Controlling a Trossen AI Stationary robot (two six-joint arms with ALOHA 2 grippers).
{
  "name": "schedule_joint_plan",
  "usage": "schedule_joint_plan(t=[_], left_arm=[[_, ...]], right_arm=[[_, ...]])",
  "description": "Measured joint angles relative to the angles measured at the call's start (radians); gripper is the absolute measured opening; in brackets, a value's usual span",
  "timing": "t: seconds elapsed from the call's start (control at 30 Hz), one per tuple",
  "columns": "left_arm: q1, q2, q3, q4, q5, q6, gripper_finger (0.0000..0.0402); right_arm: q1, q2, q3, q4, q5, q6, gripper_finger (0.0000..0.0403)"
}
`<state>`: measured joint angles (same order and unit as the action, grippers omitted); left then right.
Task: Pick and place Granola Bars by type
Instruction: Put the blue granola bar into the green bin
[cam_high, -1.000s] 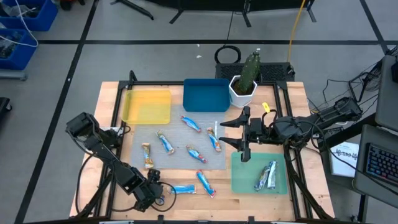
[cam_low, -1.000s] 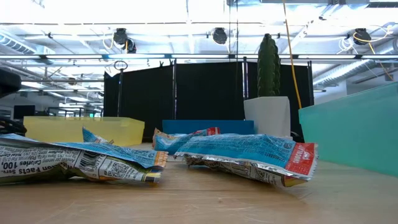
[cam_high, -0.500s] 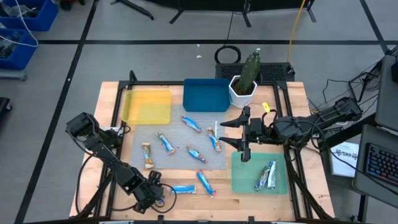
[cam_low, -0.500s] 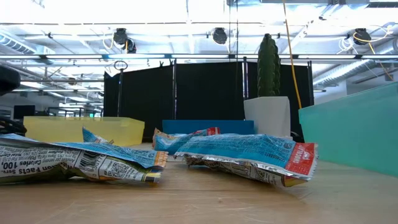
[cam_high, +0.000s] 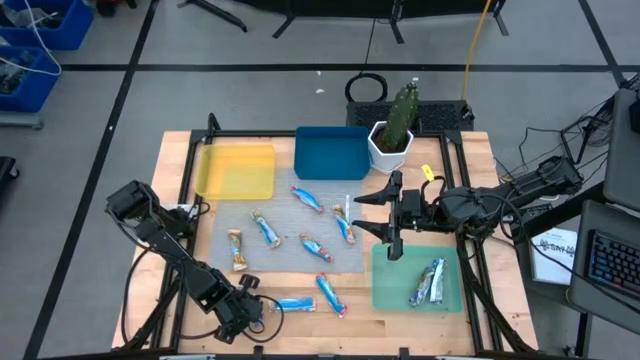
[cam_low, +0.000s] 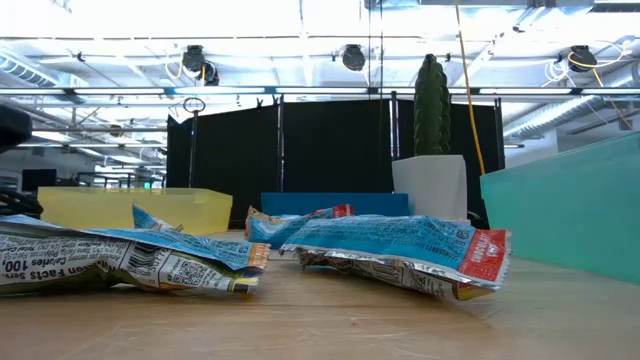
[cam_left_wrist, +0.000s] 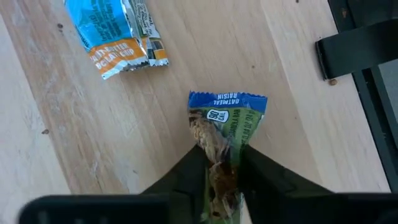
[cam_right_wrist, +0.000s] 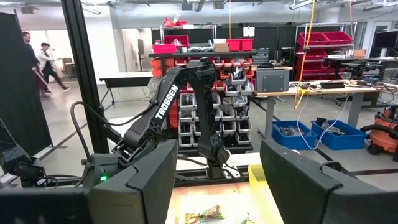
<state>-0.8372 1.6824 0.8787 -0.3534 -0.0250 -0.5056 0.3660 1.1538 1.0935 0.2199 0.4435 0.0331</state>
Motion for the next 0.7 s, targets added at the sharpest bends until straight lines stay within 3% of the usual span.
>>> schedule_joint_plan(t=[0.2, 0.47, 0.7], left_arm=[[0.000, -0.001, 0.001, 0.001, 0.000, -0.032, 0.0025], [0.000, -0.009, 0.033, -0.032, 0.016, -0.045, 0.0026], [0.016, -0.103, 0.121, -0.167, -0.010, -0.032, 0.0019]], right_arm=[[0.000, 0.000, 0.000, 0.000, 0.000, 0.000, 0.0222], [0.000, 0.000, 0.000, 0.000, 0.000, -0.018, 0.0222], [0.000, 0.000, 0.000, 0.000, 0.000, -0.019, 0.0222]])
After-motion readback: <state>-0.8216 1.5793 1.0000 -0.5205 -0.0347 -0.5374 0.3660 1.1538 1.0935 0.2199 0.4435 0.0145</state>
